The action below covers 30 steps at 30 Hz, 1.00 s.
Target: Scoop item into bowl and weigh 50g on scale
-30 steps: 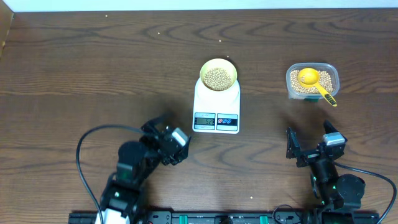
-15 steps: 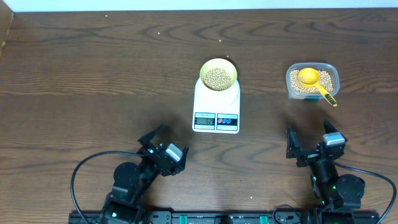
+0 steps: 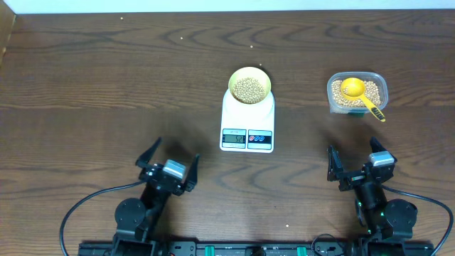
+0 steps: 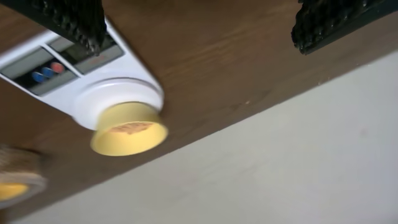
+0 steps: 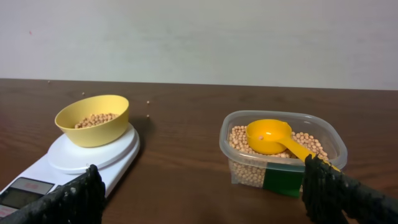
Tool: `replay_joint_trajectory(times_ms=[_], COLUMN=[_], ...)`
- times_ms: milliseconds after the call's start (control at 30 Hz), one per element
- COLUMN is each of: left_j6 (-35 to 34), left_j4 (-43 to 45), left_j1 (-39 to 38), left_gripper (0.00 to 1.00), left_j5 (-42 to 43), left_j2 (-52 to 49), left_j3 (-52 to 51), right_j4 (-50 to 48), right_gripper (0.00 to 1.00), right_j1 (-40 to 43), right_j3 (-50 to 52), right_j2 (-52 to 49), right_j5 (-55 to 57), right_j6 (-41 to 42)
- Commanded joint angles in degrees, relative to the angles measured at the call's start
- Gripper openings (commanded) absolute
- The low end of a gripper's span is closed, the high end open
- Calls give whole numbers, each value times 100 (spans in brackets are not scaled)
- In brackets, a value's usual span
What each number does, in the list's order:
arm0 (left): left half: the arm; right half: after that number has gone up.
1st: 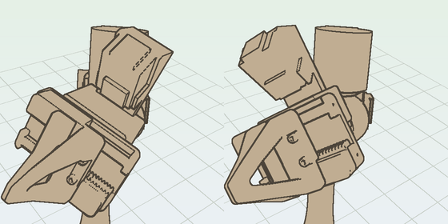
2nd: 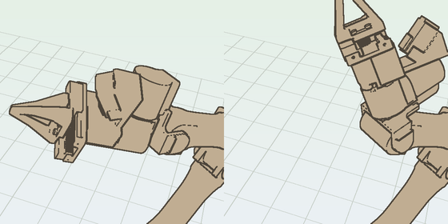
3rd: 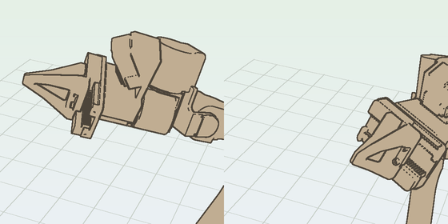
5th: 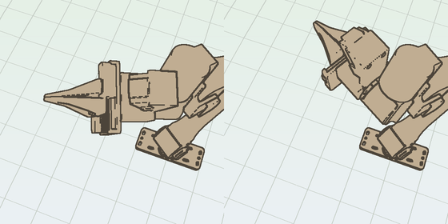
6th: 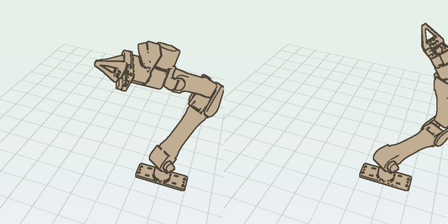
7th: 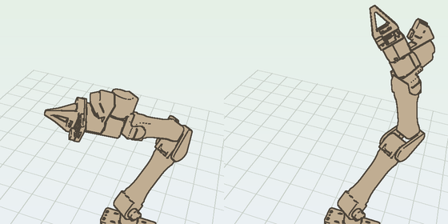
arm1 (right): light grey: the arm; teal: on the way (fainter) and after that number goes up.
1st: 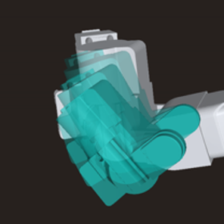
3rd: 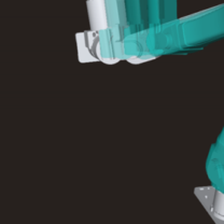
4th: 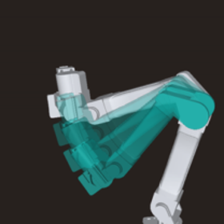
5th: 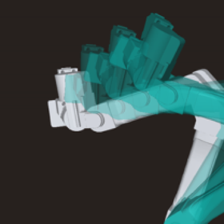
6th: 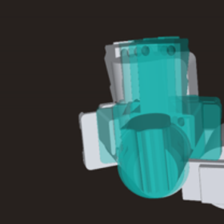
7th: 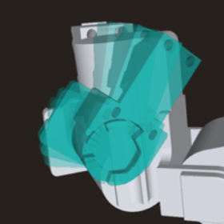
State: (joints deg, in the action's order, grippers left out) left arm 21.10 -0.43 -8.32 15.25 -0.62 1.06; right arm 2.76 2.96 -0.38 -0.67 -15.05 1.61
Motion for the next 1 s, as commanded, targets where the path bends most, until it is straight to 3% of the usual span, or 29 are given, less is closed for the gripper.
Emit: replay_joint_trajectory(times_ms=[0,200,500,967], left_j6=[-728,-2184,-2184,-2184], left_j4=[-251,-321,-323,-326], left_j1=[352,804,435,485], left_gripper=[98,98,98,98], left_j5=[-264,-966,-1143,-1145], left_j2=[57,57,57,33], left_j3=[-83,-83,-83,-83], right_j4=[28,26,26,26], right_gripper=[99,99,99,99], right_j1=[-28,-28,-28,-28], right_j3=[9,9,9,9], right_j2=[39,39,39,37], right_j5=[-50,-50,-50,-50], right_j6=[-103,-103,-103,-103])
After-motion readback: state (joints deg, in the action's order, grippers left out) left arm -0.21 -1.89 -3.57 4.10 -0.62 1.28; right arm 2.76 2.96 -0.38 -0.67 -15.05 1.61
